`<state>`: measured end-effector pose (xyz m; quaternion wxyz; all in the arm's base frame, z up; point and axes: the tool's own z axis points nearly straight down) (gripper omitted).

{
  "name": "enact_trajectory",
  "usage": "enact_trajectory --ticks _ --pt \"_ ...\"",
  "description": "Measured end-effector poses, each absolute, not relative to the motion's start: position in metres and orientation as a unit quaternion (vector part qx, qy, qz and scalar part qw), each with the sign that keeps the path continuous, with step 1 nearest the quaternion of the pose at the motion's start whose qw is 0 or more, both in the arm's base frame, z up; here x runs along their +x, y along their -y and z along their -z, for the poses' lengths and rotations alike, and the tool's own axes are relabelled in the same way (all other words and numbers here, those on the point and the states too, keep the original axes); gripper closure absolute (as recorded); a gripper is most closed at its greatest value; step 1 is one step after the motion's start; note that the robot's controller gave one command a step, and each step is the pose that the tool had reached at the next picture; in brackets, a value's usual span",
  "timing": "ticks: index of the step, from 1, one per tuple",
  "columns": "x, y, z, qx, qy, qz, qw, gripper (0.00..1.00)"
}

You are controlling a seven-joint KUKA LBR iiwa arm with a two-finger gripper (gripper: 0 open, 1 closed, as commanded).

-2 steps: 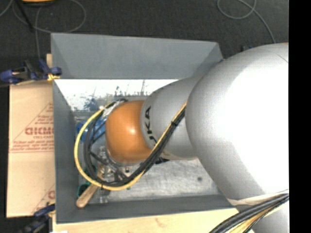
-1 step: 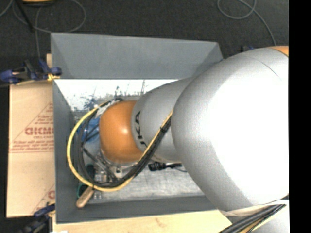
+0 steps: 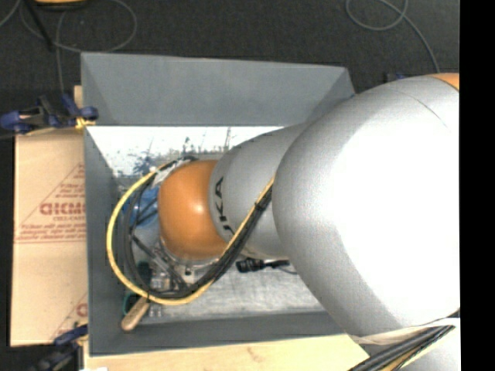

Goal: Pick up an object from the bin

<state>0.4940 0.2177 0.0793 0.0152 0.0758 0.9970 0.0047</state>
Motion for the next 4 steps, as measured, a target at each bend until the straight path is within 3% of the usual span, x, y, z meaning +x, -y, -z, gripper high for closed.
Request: enact_trajectory --ticks 1,2,3,4 --pt "0.512 -0.202 -0.220 0.086 -0.996 -0.001 0.002 1.00" --pt "0.512 -0.202 -0.219 0.085 -0.996 0.000 0.001 0.00" --pt "0.512 -0.201 -0.219 0.085 -0.996 0.000 0.001 0.00" --pt "0.487 -0.224 -0.169 0.084 -0.996 -0.001 0.004 0.00"
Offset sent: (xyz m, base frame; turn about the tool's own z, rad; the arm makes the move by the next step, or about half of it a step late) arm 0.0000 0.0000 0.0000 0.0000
